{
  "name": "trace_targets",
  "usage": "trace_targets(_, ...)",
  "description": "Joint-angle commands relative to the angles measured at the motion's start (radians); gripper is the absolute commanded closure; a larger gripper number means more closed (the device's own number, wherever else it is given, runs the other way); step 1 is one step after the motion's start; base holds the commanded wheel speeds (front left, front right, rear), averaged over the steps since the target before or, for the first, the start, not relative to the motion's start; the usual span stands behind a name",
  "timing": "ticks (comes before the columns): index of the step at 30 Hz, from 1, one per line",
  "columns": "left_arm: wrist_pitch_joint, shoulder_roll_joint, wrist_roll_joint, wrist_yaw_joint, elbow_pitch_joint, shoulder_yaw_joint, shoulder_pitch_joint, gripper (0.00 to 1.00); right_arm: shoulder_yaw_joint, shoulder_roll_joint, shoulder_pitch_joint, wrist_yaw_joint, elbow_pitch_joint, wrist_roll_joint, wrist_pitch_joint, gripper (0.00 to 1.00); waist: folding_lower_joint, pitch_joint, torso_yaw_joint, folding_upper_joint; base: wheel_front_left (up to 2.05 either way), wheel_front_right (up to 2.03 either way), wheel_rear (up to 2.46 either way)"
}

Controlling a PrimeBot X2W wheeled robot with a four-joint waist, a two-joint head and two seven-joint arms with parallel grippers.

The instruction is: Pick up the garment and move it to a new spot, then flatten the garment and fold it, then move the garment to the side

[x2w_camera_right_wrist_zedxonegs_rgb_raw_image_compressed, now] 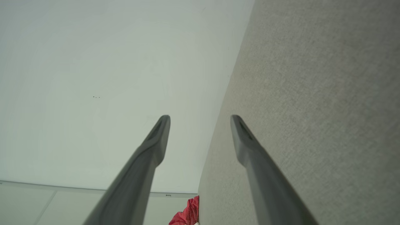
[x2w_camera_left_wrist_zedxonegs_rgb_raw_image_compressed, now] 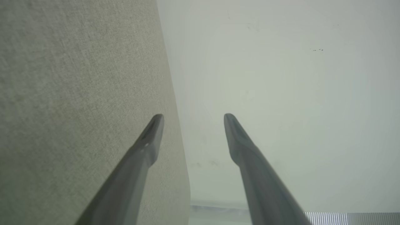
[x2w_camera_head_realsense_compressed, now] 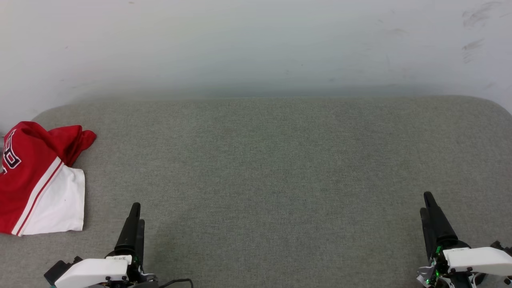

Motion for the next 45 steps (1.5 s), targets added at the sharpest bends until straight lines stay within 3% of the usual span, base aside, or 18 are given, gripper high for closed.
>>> trace_targets(1,-0.015,0.004,0.029,-0.001,-0.026,0.005,-0.004,0.00,-0.002,-0.001,-0.011,0.000,-0.021,-0.060,-0.015,0.00,-0.0001,0.000,0.000,0.0000,0.00,0.00,0.00)
trace_targets(11,-0.056,0.005,0.138,-0.002,-0.078,0.038,0.004,0.00,-0.003,-0.001,-0.024,0.000,-0.064,-0.382,-0.057,0.00,-0.0001,0.003,-0.001,0.0000,0.00,0.00,0.00)
trace_targets(20,-0.086,0.005,0.221,-0.002,-0.134,0.035,0.016,0.00,0.009,-0.001,-0.026,0.000,-0.132,-0.568,-0.088,0.00,-0.0001,0.008,-0.001,0.0000,0.00,0.00,0.00)
trace_targets(45,-0.167,0.007,0.813,0.013,-0.324,-0.048,0.048,0.00,0.083,-0.002,-0.014,0.000,-0.242,-1.021,-0.168,0.00,-0.0001,0.021,-0.005,0.0000,0.00,0.00,0.00)
